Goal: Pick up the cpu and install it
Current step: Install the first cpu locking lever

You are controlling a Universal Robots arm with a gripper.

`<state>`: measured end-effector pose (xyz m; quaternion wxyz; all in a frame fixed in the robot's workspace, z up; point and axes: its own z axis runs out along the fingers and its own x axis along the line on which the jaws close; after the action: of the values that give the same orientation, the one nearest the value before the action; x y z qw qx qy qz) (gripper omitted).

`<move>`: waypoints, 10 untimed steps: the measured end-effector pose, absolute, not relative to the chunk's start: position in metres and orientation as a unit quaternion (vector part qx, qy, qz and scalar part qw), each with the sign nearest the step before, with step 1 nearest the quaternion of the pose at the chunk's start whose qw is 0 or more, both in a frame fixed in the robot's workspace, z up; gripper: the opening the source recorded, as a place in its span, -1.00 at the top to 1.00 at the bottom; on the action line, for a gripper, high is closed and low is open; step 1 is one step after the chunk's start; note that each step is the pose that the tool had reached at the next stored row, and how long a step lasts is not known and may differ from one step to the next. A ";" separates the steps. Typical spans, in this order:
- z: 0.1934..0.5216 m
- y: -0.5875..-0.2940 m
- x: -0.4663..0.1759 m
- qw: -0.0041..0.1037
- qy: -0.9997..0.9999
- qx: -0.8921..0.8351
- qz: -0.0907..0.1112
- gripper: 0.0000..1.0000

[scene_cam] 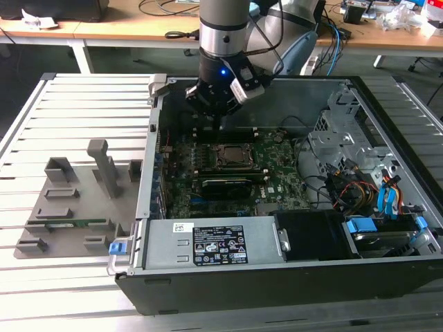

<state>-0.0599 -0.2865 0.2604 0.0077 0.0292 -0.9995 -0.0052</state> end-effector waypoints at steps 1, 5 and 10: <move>0.260 -0.287 -0.058 0.008 -1.000 0.029 -0.005 0.79; 0.260 -0.287 -0.051 0.008 -1.000 0.029 -0.005 0.79; 0.245 -0.286 -0.045 0.011 -0.999 0.029 -0.005 0.79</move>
<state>-0.0454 -0.2861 0.2447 0.0111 0.0293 -0.9995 -0.0054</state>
